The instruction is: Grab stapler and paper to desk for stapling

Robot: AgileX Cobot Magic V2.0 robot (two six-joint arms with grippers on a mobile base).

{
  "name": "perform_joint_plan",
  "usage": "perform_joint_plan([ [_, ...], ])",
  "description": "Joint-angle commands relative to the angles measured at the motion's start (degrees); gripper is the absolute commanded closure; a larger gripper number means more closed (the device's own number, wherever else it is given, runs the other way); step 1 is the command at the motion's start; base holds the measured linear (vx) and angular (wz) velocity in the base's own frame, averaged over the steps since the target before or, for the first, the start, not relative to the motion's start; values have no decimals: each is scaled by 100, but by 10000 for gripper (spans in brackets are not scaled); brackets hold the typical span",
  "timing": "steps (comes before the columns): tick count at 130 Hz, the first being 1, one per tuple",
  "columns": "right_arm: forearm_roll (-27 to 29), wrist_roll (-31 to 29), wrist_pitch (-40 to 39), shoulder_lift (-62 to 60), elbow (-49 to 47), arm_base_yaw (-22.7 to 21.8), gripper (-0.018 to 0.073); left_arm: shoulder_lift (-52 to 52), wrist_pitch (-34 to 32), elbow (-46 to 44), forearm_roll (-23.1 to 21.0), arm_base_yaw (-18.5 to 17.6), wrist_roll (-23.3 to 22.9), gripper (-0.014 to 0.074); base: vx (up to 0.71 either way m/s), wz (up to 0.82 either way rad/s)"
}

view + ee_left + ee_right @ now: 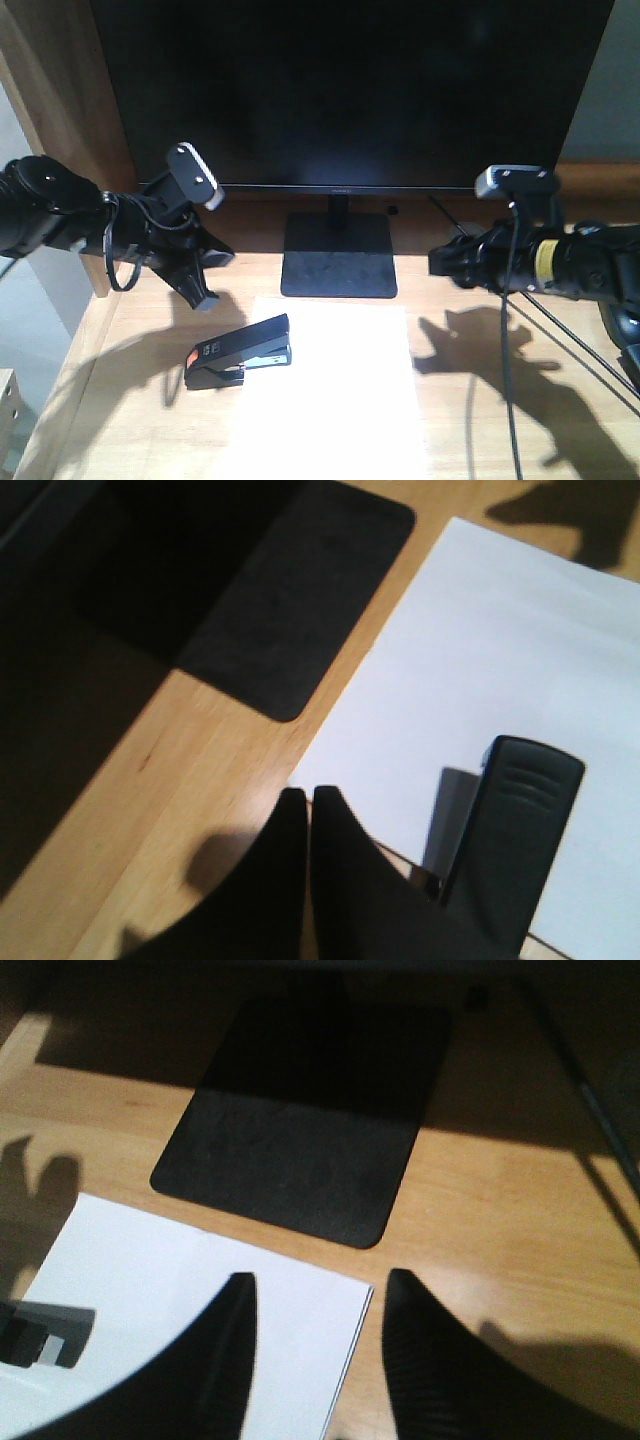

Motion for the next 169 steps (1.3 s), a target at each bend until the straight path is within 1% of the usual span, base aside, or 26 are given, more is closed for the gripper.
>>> perform_joint_plan([
  [1, -209, -253, 165, -453, -102, 6, 461, -413, -375, -104, 731, -16, -1254, 603, 0, 0],
  [4, -209, -294, 165, -504, -102, 6, 485, -429, -407, -104, 914, -16, -1411, 603, 0, 0],
  [5, -209, -321, 165, -541, -102, 6, 522, -441, -445, -104, 1040, -16, -1660, 603, 0, 0],
  [6, -209, -321, 165, -541, -102, 6, 522, -441, -445, -104, 1040, -16, -1660, 603, 0, 0],
  [7, -209, -362, 165, -593, -102, 6, 545, -471, -487, -104, 1225, -16, -1922, 603, 0, 0],
  [8, -209, -362, 165, -593, -102, 6, 545, -471, -487, -104, 1225, -16, -1922, 603, 0, 0],
  [9, -209, -390, 165, -627, -102, 6, 578, -487, -521, -104, 1352, -16, -2099, 603, 0, 0],
  [12, -209, -417, 174, -679, -102, 6, 576, -493, -548, -104, 1551, -16, -2287, 603, 0, 0],
  [13, -209, -423, 187, -708, -102, 6, 575, -509, -579, -104, 1683, -16, -2586, 603, 0, 0],
  [18, -209, -422, 221, -796, -102, 6, 573, -547, -624, -104, 2030, -16, -2997, 603, 0, 0],
  [19, -209, -422, 235, -824, -102, 6, 571, -557, -635, -104, 2174, -16, -3314, 603, 0, 0],
  [20, -209, -422, 235, -824, -102, 6, 571, -557, -635, -104, 2174, -16, -3314, 603, 0, 0],
  [21, -209, -422, 262, -874, -102, 6, 570, -575, -650, -104, 2315, -16, -3526, 603, 0, 0],
  [22, -209, -422, 262, -874, -102, 6, 570, -575, -650, -104, 2315, -16, -3526, 603, 0, 0],
  [27, -209, -417, 314, -970, -102, 6, 566, -633, -690, -104, 2756, -16, -4151, 603, 0, 0],
  [32, -209, -417, 355, -1039, -102, 6, 566, -681, -705, -104, 3126, -16, -4551, 603, 0, 0],
  [33, -209, -417, 369, -1086, -102, 6, 566, -701, -705, -104, 3266, -16, -4828, 603, 0, 0],
  [36, -209, -417, 397, -1119, -102, 6, 566, -719, -707, -104, 3402, -16, -4993, 603, 0, 0],
  [38, -209, -417, 434, -1185, -102, 6, 566, -769, -707, -104, 3647, -16, -5281, 603, 0, 0],
  [46, -209, -417, 547, -1369, -38, 6, 565, -882, -707, -92, 4053, -16, -5667, 603, 0, 0],
  [50, -209, -411, 663, -1462, 23, 6, 565, -959, -737, -63, 4176, -16, -5744, 603, 0, 0],
  [61, -202, -406, 978, -1762, 285, 6, 565, -1196, -1000, 134, 4178, -16, -5736, 603, 0, 0],
  [76, -207, -414, 1407, -2357, 762, 6, 565, -1675, -1704, 720, 4082, -16, -5742, 603, 0, 0],
  [87, -207, -458, 1433, -2772, 999, 6, 565, -2105, -2383, 1233, 3937, -16, -5742, 603, 0, 0],
  [106, -207, -450, 1369, -3568, 1378, 6, 565, -2888, -3189, 2043, 3831, -16, -5742, 603, 0, 0],
  [169, -200, -415, 1367, -6383, 3105, 6, 565, -5748, -3726, 4246, 3838, -16, -5742, 603, 0, 0],
])
